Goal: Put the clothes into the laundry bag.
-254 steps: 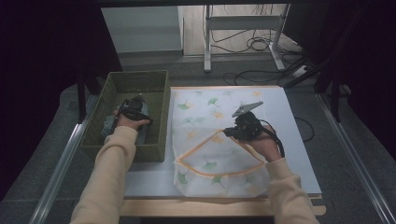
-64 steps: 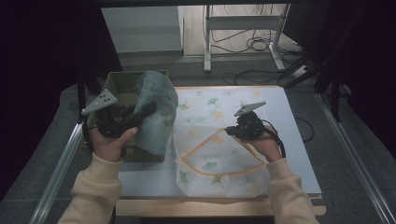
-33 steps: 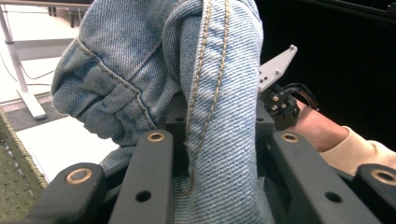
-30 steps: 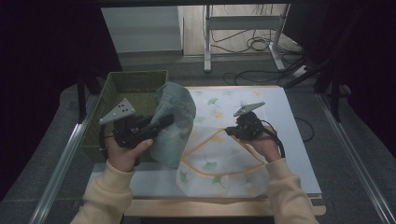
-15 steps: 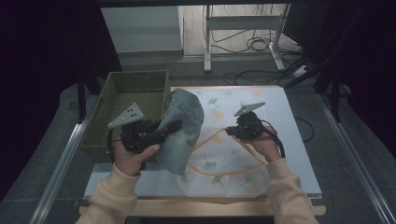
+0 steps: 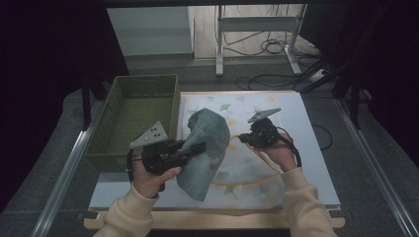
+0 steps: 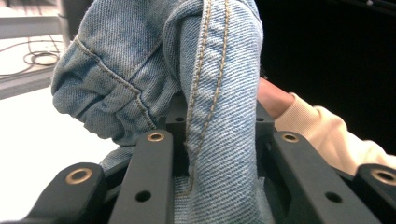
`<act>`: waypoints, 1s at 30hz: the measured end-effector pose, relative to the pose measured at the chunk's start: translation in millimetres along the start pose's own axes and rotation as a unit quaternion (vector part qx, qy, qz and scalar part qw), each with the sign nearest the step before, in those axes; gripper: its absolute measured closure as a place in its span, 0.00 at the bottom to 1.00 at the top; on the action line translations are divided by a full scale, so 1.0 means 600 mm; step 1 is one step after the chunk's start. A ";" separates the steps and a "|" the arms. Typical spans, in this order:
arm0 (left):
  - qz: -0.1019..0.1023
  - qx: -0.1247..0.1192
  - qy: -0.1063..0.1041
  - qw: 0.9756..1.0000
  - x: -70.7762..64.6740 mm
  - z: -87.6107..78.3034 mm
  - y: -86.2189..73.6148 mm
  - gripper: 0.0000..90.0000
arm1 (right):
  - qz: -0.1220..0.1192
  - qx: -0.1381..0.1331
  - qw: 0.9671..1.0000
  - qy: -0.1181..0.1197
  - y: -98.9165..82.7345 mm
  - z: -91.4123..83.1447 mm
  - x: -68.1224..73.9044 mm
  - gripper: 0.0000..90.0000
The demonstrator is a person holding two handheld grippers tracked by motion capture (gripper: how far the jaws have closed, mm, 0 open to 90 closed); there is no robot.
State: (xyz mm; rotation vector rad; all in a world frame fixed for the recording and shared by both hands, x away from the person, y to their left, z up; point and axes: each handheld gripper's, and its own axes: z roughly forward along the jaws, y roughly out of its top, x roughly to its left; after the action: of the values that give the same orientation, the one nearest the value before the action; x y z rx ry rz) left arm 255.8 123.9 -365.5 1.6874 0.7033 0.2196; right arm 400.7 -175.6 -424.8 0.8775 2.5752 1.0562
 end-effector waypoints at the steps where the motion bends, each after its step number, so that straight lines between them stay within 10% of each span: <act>1: 0.000 0.000 0.000 1.000 0.000 0.000 0.000 0.78 | 0.000 0.000 1.000 0.000 0.000 0.000 0.000 0.98; 30: -0.008 0.066 -0.037 0.997 -0.026 0.076 -0.057 0.78 | 0.003 -0.004 1.000 -0.001 0.000 -0.001 0.000 0.98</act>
State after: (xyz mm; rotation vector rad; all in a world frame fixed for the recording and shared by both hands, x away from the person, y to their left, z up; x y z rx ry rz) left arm 255.2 80.3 -405.6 1.8055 0.6871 0.1013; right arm 400.5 -176.3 -424.3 0.8846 2.5667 1.0648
